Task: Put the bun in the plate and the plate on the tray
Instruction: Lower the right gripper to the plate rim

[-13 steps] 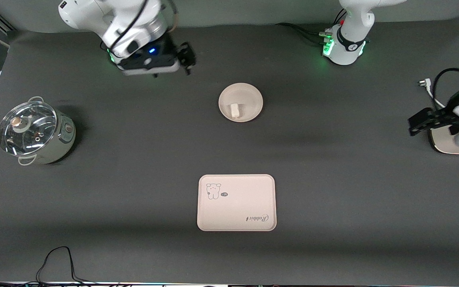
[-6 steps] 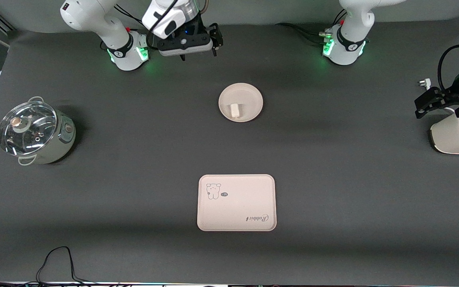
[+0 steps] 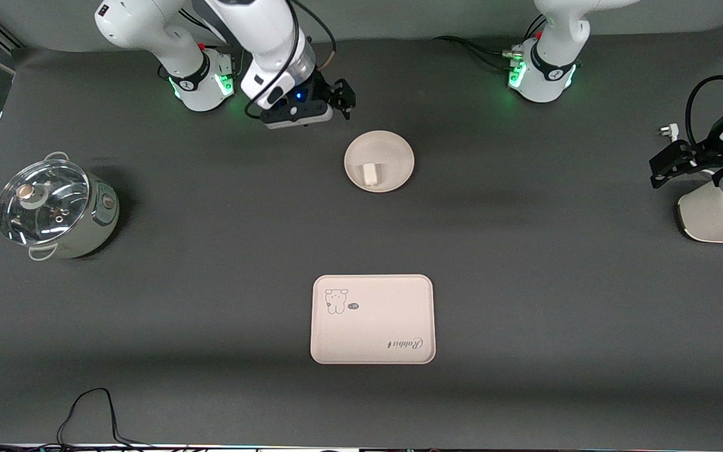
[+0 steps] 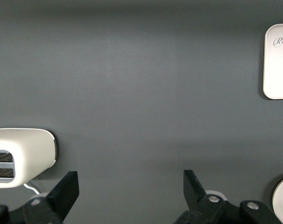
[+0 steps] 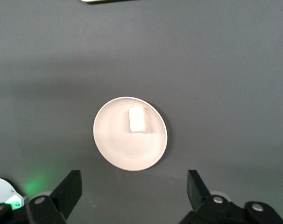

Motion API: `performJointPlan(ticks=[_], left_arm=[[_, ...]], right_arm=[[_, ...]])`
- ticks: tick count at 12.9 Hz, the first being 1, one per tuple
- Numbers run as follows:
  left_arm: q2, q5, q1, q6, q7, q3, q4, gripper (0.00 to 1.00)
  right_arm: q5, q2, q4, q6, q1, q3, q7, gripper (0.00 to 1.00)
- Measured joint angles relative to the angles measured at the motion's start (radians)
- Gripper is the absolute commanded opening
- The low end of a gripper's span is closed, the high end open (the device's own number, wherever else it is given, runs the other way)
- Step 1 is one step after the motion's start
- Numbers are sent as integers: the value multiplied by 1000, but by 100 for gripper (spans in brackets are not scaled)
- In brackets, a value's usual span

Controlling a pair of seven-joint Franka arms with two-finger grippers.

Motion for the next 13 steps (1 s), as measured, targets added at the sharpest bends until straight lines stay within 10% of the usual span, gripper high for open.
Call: performJointPlan(ticks=[5, 13], left_arm=[[0, 0, -2, -6, 4, -4, -1, 100], [0, 0, -2, -10, 9, -4, 0, 100]], right_arm=[[12, 58, -216, 290, 6, 2, -50, 100], [85, 353, -236, 602, 90, 29, -51, 100]])
